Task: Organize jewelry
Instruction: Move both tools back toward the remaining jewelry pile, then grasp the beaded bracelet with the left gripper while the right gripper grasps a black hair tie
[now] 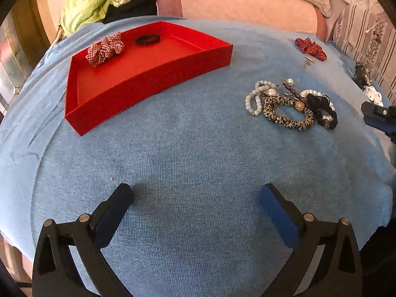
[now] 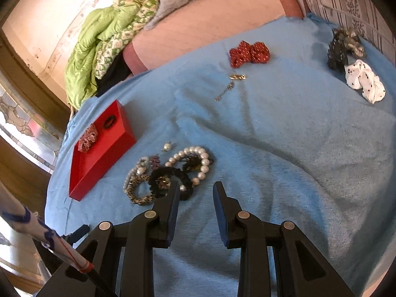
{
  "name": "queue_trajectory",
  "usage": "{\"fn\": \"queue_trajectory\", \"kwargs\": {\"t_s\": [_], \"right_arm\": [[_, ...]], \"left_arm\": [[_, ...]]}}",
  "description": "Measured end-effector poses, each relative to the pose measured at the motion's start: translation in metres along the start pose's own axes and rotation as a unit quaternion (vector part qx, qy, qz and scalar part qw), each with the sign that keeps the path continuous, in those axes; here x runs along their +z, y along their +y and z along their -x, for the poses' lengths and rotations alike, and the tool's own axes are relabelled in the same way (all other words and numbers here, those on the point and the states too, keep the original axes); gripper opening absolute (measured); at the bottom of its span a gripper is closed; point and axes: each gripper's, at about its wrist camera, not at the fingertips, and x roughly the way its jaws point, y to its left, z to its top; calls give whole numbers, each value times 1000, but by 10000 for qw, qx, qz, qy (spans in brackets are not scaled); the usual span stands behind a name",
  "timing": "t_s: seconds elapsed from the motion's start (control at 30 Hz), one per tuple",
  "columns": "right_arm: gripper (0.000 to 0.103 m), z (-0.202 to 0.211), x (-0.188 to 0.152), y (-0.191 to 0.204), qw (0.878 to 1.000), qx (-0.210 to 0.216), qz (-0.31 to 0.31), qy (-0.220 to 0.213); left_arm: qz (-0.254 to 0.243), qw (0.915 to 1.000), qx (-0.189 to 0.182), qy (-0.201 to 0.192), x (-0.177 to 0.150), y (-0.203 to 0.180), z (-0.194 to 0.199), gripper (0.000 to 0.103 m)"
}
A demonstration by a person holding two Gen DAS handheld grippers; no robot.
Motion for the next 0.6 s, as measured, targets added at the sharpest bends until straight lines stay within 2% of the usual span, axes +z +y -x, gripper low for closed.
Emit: {"fn": "queue_trajectory", "kwargs": {"t_s": [0.07, 0.13, 0.27, 0.33, 0.37, 0.4, 0.43, 0.47, 0.5, 0.6], "right_arm": [[30, -6, 2, -2, 9999, -15, -4, 109], [30, -10, 1, -1, 9998, -46, 29, 198], [30, -15, -2, 2, 9994, -103, 134, 287], [30, -15, -2, 3, 9994, -149, 155, 279], [30, -15, -2, 2, 9994, -161, 164, 276], [30, -16, -2, 3, 9993, -170, 178, 276], [30, -16, -2, 4, 9992, -185, 198, 278], [30, -16, -3, 5, 9991, -215, 227, 276], [30, -16, -3, 5, 9990, -245, 254, 272], [30, -17, -3, 6, 9988, -286, 300, 262]], "left_arm": [[174, 9984, -513, -179, 9, 2, 6, 103], [114, 9957, -848, -342, 18, -5, 10, 103], [-271, 9939, -935, -518, 32, -29, 4, 103], [-299, 9925, -1021, -596, 39, -37, 0, 101], [-316, 9919, -1070, -605, 44, -39, -3, 92], [-326, 9918, -1087, -587, 48, -41, -6, 73], [-327, 9918, -1106, -553, 53, -41, -10, 62], [-310, 9921, -1102, -508, 56, -42, -14, 40], [-277, 9924, -1117, -447, 59, -42, -18, 31], [-190, 9917, -1203, -405, 67, -43, -26, 30]]}}
